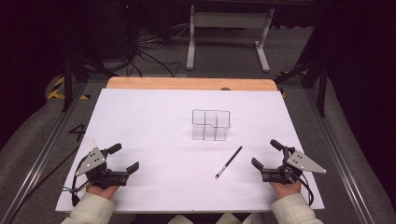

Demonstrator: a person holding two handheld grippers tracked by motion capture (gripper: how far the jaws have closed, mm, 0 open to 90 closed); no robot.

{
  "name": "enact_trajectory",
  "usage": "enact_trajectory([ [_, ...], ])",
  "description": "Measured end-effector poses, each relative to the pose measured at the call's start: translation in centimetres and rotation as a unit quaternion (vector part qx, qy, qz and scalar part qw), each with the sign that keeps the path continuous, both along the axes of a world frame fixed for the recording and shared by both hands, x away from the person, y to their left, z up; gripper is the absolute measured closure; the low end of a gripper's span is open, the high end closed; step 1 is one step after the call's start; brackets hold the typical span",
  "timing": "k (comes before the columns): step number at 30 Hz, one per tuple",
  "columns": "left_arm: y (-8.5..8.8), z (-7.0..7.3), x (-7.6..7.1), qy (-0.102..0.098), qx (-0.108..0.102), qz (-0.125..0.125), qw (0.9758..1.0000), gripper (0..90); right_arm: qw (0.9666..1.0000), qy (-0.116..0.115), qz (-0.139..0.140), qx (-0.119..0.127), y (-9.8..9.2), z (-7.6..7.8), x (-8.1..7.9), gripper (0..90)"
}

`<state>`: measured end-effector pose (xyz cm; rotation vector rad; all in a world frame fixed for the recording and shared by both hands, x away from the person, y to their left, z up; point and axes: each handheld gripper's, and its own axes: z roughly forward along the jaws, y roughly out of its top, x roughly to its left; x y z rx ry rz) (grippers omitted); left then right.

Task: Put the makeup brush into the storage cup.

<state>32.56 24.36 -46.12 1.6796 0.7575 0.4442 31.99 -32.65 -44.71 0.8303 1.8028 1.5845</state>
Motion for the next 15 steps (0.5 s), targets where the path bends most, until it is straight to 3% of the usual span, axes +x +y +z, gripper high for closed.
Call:
enact_trajectory([
  [7,-0.01,0.03,0.01,-0.007,0.007,0.004,0.9999,0.0,1.0000,0.003,0.000,0.004,-0.03,0.00,0.04,0.0],
  [15,-0.03,0.00,0.18,-0.001,0.011,0.003,0.9999,0.0,0.9999,0.009,-0.001,0.005,-0.13,-0.02,0.14,0.0],
])
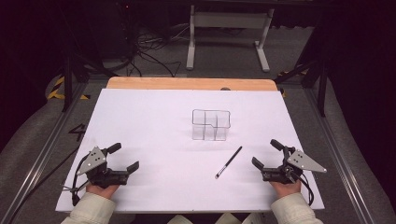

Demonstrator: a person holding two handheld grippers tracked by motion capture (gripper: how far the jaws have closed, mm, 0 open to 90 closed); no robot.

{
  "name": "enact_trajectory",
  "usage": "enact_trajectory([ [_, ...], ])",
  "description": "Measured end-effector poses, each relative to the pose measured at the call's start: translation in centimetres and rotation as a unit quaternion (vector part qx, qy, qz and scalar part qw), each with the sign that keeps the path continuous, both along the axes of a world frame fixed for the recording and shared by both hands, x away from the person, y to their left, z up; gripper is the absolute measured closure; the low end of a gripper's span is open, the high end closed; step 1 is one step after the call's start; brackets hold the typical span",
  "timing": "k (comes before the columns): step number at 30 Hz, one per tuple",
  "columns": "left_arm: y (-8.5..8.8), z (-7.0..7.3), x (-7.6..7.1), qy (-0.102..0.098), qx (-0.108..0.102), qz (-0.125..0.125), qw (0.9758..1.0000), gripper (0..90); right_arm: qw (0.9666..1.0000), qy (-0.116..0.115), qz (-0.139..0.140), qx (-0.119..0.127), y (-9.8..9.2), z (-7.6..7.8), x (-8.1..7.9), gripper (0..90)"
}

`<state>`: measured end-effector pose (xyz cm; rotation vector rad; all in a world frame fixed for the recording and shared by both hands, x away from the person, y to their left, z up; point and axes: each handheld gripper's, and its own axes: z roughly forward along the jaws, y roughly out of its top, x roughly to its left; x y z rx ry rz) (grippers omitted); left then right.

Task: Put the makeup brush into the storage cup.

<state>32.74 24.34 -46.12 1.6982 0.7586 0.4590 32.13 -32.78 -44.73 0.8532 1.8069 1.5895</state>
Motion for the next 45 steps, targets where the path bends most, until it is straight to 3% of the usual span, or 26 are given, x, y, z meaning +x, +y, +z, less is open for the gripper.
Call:
enact_trajectory([
  [11,-0.1,0.0,0.0,0.003,0.002,0.002,1.0000,0.1,0.9999,0.010,0.000,-0.003,0.0,0.1,0.1,0.1],
  [14,-0.1,0.0,0.1,0.006,0.005,0.000,1.0000,0.2,0.9999,0.010,-0.001,0.010,0.2,0.4,0.3,0.1],
  [21,-0.1,-0.1,0.1,0.007,0.005,0.001,1.0000,0.2,0.9996,0.001,0.026,-0.005,2.2,1.8,1.3,0.3],
  [35,-0.1,-0.1,0.1,0.015,0.002,0.001,0.9999,0.5,0.9976,0.003,0.069,-0.004,4.4,3.3,2.6,0.2],
  [40,0.0,-0.1,0.2,0.020,0.001,0.001,0.9998,0.3,0.9947,0.014,0.092,-0.042,4.8,4.7,2.8,1.1],
  [45,0.0,-0.1,0.2,0.025,0.002,-0.001,0.9997,0.4,0.9890,0.046,0.107,-0.091,5.2,6.1,3.2,2.8],
])
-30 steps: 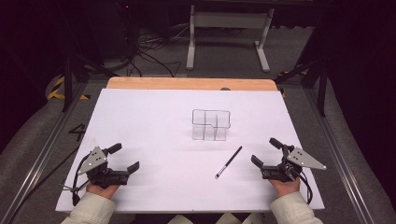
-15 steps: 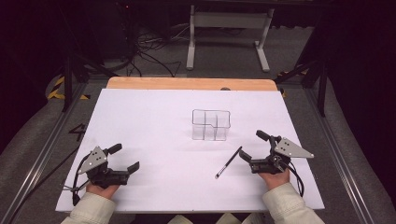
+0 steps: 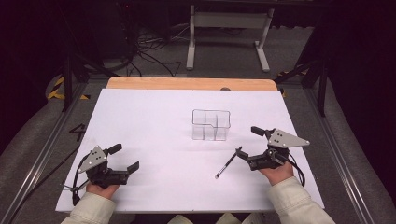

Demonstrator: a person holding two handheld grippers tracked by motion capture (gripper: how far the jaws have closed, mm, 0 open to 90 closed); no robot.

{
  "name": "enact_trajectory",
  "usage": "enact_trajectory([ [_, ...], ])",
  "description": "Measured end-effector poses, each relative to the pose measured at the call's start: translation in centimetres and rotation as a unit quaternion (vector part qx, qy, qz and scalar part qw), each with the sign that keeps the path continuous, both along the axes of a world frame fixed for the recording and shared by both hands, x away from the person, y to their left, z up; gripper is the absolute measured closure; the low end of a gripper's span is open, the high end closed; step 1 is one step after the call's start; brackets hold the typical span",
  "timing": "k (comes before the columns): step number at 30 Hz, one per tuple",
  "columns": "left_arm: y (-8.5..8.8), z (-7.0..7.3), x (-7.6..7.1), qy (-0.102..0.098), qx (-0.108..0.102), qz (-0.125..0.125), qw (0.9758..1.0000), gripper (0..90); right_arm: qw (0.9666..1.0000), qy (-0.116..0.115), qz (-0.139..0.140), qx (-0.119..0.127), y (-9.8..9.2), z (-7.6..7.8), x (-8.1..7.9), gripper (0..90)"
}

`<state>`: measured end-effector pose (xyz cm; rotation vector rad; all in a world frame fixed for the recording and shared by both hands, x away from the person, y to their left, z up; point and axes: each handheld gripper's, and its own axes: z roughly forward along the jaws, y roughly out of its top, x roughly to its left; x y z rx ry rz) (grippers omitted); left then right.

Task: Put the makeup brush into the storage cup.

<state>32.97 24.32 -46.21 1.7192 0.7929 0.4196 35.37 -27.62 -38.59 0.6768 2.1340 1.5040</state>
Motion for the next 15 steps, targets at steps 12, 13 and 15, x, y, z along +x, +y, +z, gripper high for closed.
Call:
enact_trajectory([
  [12,-0.2,-0.1,0.0,0.004,0.001,-0.002,1.0000,0.5,0.9921,0.046,0.028,-0.113,1.1,2.5,1.8,4.5],
  [13,-0.2,-0.1,0.0,0.004,0.002,-0.002,1.0000,0.5,0.9921,0.046,0.028,-0.113,1.1,2.5,1.8,4.5],
  [15,-0.2,-0.1,0.0,0.005,0.004,-0.003,1.0000,0.6,0.9902,0.055,0.033,-0.124,1.2,2.7,2.0,5.4],
])
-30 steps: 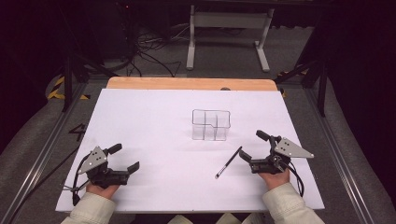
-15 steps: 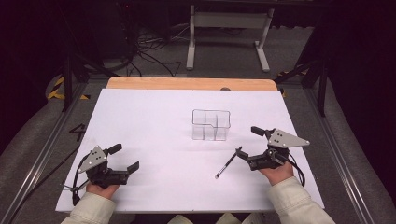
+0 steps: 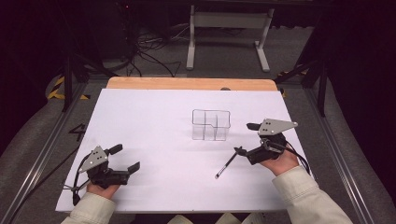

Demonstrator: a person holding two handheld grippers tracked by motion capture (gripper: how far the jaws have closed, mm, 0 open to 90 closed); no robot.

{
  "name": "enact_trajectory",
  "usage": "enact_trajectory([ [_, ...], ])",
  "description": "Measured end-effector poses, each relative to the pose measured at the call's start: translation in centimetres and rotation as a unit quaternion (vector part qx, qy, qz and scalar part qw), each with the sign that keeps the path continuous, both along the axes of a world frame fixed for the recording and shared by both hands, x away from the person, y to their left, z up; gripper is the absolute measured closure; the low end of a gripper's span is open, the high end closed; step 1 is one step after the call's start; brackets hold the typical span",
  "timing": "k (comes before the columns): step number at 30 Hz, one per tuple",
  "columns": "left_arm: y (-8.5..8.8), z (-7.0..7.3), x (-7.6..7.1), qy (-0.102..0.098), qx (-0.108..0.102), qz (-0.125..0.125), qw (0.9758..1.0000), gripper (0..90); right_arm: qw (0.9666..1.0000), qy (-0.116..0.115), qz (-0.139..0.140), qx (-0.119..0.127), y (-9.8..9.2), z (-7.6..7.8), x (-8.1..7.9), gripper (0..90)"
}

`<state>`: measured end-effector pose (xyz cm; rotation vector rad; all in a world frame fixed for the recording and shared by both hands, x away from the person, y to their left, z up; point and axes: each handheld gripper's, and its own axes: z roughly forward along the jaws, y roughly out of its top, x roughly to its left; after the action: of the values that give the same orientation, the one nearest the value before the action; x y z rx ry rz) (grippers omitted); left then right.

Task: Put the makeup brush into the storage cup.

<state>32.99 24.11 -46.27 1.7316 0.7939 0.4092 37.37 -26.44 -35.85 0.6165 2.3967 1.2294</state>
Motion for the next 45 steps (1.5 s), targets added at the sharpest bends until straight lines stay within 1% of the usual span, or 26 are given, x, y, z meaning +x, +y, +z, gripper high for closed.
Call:
enact_trajectory([
  [1,0.0,0.0,0.0,0.000,0.001,0.001,1.0000,0.6,0.9999,0.007,0.004,-0.011,0.1,0.1,0.2,5.7],
  [3,-0.1,0.0,0.0,0.000,0.001,-0.001,1.0000,0.6,0.9995,0.020,0.009,-0.021,0.2,0.3,0.4,5.7],
  [6,-0.1,0.0,0.0,0.001,0.000,-0.001,1.0000,0.6,0.9981,0.040,0.016,-0.045,0.5,0.4,0.7,5.9],
  [10,-0.1,0.0,0.0,0.001,0.001,-0.001,1.0000,0.6,0.9962,0.057,0.020,-0.064,0.8,0.8,1.0,6.3],
  [11,-0.1,0.0,0.0,0.001,0.001,-0.001,1.0000,0.6,0.9962,0.057,0.020,-0.064,0.8,0.8,1.0,6.3],
  [12,-0.1,0.0,0.0,0.002,0.001,-0.002,1.0000,0.6,0.9948,0.065,0.023,-0.075,1.0,1.1,1.2,6.6],
  [14,-0.1,0.0,0.0,0.002,0.002,-0.002,1.0000,0.7,0.9942,0.069,0.026,-0.078,1.2,1.3,1.3,6.7],
  [15,-0.1,0.0,0.0,0.002,0.002,-0.002,1.0000,0.7,0.9935,0.072,0.029,-0.084,1.3,1.4,1.4,6.7],
  [16,-0.1,0.0,0.0,0.002,0.001,-0.002,1.0000,0.7,0.9935,0.072,0.029,-0.084,1.3,1.4,1.4,6.7],
  [17,-0.1,0.0,0.0,0.002,0.001,-0.002,1.0000,0.7,0.9923,0.075,0.038,-0.091,1.5,1.5,1.6,6.7],
  [21,-0.1,0.0,0.0,0.002,0.003,-0.003,1.0000,0.7,0.9905,0.083,0.045,-0.099,1.8,1.5,2.0,6.7],
  [23,-0.1,0.0,0.0,0.003,0.002,-0.002,1.0000,0.7,0.9888,0.091,0.046,-0.109,1.9,1.3,2.4,6.7],
  [26,-0.1,0.0,0.0,0.003,0.003,-0.002,1.0000,0.7,0.9862,0.104,0.053,-0.117,2.1,1.2,2.7,6.7],
  [27,-0.1,0.0,0.0,0.003,0.003,-0.002,1.0000,0.8,0.9862,0.104,0.053,-0.117,2.1,1.2,2.7,6.7],
  [28,-0.1,0.0,-0.1,0.006,0.003,-0.002,1.0000,0.8,0.9852,0.107,0.057,-0.122,2.2,1.2,2.8,6.7],
  [31,-0.1,0.0,0.0,0.004,0.006,-0.004,1.0000,0.9,0.9824,0.116,0.069,-0.129,2.7,1.0,2.9,6.8],
  [35,-0.2,0.0,-0.1,0.000,0.010,-0.004,0.9999,1.2,0.9792,0.120,0.078,-0.144,3.2,0.6,3.1,7.6],
  [38,-0.2,0.0,-0.1,-0.001,0.009,-0.003,1.0000,1.2,0.9770,0.126,0.079,-0.152,3.4,0.2,3.4,8.0],
  [41,-0.2,0.0,-0.1,0.000,0.009,-0.004,1.0000,1.2,0.9760,0.128,0.080,-0.157,3.5,0.0,3.6,8.3],
  [45,-0.3,0.0,-0.1,0.000,0.009,-0.005,1.0000,1.2,0.9720,0.133,0.086,-0.173,3.9,-0.2,3.8,9.6],
])
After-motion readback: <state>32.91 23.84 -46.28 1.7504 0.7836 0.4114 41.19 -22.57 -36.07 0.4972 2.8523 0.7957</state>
